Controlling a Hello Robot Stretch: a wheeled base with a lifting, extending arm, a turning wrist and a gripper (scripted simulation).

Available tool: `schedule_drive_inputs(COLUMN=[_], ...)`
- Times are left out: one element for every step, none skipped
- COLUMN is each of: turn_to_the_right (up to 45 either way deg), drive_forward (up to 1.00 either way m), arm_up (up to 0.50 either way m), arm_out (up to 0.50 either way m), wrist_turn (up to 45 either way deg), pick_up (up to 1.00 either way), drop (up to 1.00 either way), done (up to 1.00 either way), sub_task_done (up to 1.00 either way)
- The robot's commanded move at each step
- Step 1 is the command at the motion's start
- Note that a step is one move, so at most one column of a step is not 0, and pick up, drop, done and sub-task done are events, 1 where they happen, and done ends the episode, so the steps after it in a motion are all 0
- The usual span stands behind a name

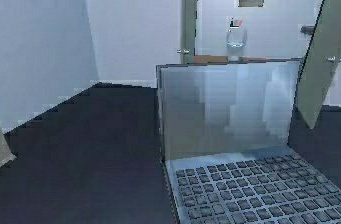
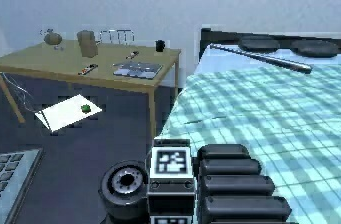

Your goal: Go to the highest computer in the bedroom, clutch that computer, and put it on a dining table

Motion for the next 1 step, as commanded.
schedule_drive_inputs(turn_to_the_right=[-45.0], drive_forward=[0.00], arm_up=[0.00], arm_out=[0.00], wrist_turn=[0.0], pick_up=[0.00], drop=[0.00], done=[0.00], sub_task_done=[0.00])
